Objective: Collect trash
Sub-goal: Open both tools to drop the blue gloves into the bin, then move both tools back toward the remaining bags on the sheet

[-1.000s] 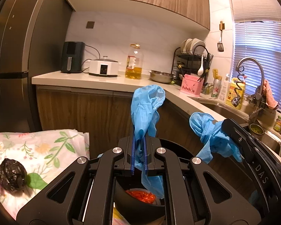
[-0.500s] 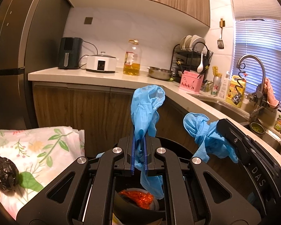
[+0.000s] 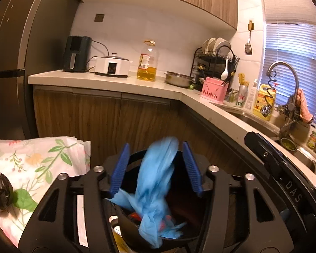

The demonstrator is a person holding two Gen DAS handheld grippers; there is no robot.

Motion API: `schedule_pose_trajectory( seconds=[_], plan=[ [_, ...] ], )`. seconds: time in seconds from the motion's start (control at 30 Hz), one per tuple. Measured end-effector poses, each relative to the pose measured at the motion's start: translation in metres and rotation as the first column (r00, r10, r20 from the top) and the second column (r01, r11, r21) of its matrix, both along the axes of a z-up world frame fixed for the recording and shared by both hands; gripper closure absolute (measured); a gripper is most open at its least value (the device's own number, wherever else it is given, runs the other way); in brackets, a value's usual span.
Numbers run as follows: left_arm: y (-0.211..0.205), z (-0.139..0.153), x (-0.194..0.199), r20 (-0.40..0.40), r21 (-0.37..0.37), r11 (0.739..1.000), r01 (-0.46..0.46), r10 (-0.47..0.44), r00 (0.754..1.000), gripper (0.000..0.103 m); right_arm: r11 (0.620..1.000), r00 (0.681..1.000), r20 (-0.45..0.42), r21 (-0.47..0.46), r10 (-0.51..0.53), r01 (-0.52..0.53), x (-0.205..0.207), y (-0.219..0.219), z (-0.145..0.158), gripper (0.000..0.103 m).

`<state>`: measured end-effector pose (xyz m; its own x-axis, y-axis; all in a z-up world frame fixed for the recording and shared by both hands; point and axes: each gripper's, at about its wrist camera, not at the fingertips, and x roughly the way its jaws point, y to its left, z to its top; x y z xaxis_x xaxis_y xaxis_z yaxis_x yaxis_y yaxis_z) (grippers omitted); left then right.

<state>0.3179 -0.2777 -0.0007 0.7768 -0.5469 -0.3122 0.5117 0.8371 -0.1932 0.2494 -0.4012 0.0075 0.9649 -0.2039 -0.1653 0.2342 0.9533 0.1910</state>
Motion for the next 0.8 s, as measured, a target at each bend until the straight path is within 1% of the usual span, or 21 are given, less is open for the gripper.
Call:
schedule_pose_trajectory(
  seconds=[0.03, 0.07, 0.2, 0.23, 0.27, 0.33, 0.37, 0.4, 0.43, 0.57, 0.63, 0.7, 0.8],
  plan=[
    [0.001, 0.000, 0.000, -0.001, -0.002, 1.000, -0.002, 0.002, 1.000, 0.043, 1.000, 1.000, 0.001, 0.002, -0.004, 0.004, -0.002, 0.000, 0.000, 0.072],
    [0.001, 0.000, -0.001, -0.001, -0.002, 1.000, -0.007, 0.007, 1.000, 0.041, 1.000, 1.000, -0.002, 0.003, -0.006, 0.006, -0.002, 0.000, 0.000, 0.071],
    [0.008, -0.001, -0.003, -0.006, -0.013, 1.000, -0.027, 0.027, 1.000, 0.033, 1.000, 1.000, -0.005, 0.000, -0.013, 0.013, -0.009, 0.003, -0.002, 0.057],
    [0.012, -0.001, -0.005, -0.006, -0.016, 0.999, -0.037, 0.037, 0.999, 0.031, 1.000, 1.000, -0.006, -0.004, -0.013, 0.013, -0.010, 0.004, -0.002, 0.056],
    [0.014, -0.001, -0.006, -0.008, -0.015, 0.999, -0.044, 0.044, 0.999, 0.030, 1.000, 1.000, -0.010, -0.009, -0.014, 0.014, -0.011, 0.006, -0.002, 0.054],
    [0.019, 0.000, -0.010, -0.008, -0.009, 0.998, -0.059, 0.059, 0.998, 0.025, 1.000, 1.000, -0.012, -0.013, -0.013, 0.013, -0.014, 0.009, -0.002, 0.048],
    [0.022, 0.000, -0.013, -0.006, -0.007, 0.998, -0.068, 0.068, 0.998, 0.024, 1.000, 1.000, -0.011, -0.013, -0.012, 0.012, -0.017, 0.011, -0.002, 0.047],
    [0.025, 0.000, -0.015, -0.003, -0.003, 0.997, -0.079, 0.079, 0.997, 0.021, 1.000, 1.000, -0.010, -0.012, -0.010, 0.010, -0.019, 0.012, -0.002, 0.045],
    [0.029, 0.001, -0.020, 0.004, 0.003, 0.996, -0.093, 0.093, 0.996, 0.019, 1.000, 1.000, -0.012, -0.012, -0.010, 0.009, -0.021, 0.013, -0.001, 0.041],
    [0.044, 0.002, -0.036, 0.021, 0.013, 0.992, -0.129, 0.128, 0.991, 0.013, 1.000, 1.000, -0.020, -0.021, 0.004, -0.004, -0.029, 0.021, -0.002, 0.037],
    [0.051, 0.003, -0.046, 0.030, 0.018, 0.989, -0.149, 0.148, 0.988, 0.009, 0.999, 1.000, -0.022, -0.031, 0.006, -0.007, -0.034, 0.026, -0.002, 0.032],
    [0.059, 0.003, -0.057, 0.038, 0.023, 0.985, -0.173, 0.172, 0.984, 0.006, 0.999, 1.000, -0.019, -0.035, 0.009, -0.010, -0.042, 0.031, -0.001, 0.029],
    [0.070, 0.003, -0.070, 0.049, 0.035, 0.976, -0.214, 0.212, 0.976, 0.006, 1.000, 1.000, -0.019, -0.024, 0.016, -0.016, -0.052, 0.036, 0.001, 0.026]
  ],
)
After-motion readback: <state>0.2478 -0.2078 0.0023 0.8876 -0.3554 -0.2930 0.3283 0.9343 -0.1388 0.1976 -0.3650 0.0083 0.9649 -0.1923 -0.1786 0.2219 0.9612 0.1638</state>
